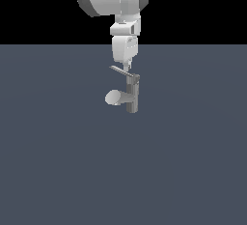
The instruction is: Turn on the faucet by rotating a designated handle.
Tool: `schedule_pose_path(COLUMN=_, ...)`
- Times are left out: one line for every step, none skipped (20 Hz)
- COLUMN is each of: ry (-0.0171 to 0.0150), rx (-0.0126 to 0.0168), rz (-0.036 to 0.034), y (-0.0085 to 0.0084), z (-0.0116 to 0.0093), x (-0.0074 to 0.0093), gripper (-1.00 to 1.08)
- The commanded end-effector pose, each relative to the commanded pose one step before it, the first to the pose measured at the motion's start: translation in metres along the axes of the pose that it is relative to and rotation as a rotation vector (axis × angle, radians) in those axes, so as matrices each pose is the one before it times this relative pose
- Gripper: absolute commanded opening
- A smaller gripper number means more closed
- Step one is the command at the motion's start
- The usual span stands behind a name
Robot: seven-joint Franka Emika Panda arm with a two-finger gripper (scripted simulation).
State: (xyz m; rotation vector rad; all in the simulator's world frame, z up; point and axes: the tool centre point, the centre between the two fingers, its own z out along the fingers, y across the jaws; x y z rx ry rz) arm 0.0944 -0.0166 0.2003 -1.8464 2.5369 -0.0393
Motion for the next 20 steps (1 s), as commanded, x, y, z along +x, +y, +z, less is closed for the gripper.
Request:
schedule_pose_path(ry=-0.00671, rx=-0.01035, rz=-0.03407, y=0.0019, z=0.00799, x=-0.02457, gripper=-1.0)
schedule_pose_path(ry=-0.00035, rx=-0.00065, rz=-0.00288, y=-0.00187, z=0.00058, x=-0.00223, gripper=-1.0)
schedule_pose_path(ry=-0.00035, rx=-0.00065, rz=-0.00288, y=-0.00186, z=0.00058, x=-0.00223, gripper=-1.0)
schedule_pose_path(ry=-0.00034, rx=-0.00065, rz=-0.00288, y=-0.00185, z=0.00057, x=-0.00222, gripper=-1.0)
schedule_pose_path(ry=-0.00034, rx=-0.00064, rz=-0.00284, y=-0.00184, z=0.00057, x=-0.0022, gripper=-1.0)
schedule_pose_path(ry=-0.00034, rx=-0.00064, rz=-0.00284, y=-0.00183, z=0.00057, x=-0.0022, gripper=-1.0)
schedule_pose_path(ry=-0.00033, rx=-0.00063, rz=-0.0028, y=-0.00182, z=0.00056, x=-0.00217, gripper=-1.0)
schedule_pose_path(ry=-0.00033, rx=-0.00063, rz=-0.0028, y=-0.0018, z=0.00056, x=-0.00217, gripper=-1.0)
schedule_pose_path(ry=-0.00032, rx=-0.00062, rz=-0.00276, y=-0.0018, z=0.00055, x=-0.00214, gripper=-1.0)
schedule_pose_path(ry=-0.00032, rx=-0.00062, rz=-0.00276, y=-0.00178, z=0.00055, x=-0.00214, gripper=-1.0)
schedule_pose_path(ry=-0.00031, rx=-0.00061, rz=-0.00272, y=-0.00177, z=0.00054, x=-0.00211, gripper=-1.0)
schedule_pose_path(ry=-0.00031, rx=-0.00061, rz=-0.00272, y=-0.00176, z=0.00054, x=-0.0021, gripper=-1.0)
schedule_pose_path(ry=-0.00031, rx=-0.0006, rz=-0.00268, y=-0.00175, z=0.00053, x=-0.00208, gripper=-1.0)
schedule_pose_path(ry=-0.0003, rx=-0.0006, rz=-0.00268, y=-0.00173, z=0.00053, x=-0.00207, gripper=-1.0)
schedule_pose_path(ry=-0.0003, rx=-0.00059, rz=-0.00264, y=-0.00172, z=0.00052, x=-0.00204, gripper=-1.0)
schedule_pose_path(ry=-0.00029, rx=-0.00058, rz=-0.0026, y=-0.00171, z=0.00051, x=-0.00201, gripper=-1.0)
schedule_pose_path(ry=-0.00028, rx=-0.00057, rz=-0.0026, y=-0.00169, z=0.00051, x=-0.00201, gripper=-1.0)
schedule_pose_path(ry=-0.00028, rx=-0.00057, rz=-0.0026, y=-0.00168, z=0.0005, x=-0.00201, gripper=-1.0)
schedule_pose_path(ry=-0.00026, rx=-0.00055, rz=-0.00251, y=-0.00167, z=0.00049, x=-0.00195, gripper=-1.0)
schedule_pose_path(ry=0.0, rx=0.0, rz=0.0, y=0.0, z=0.0, x=0.0, gripper=-1.0)
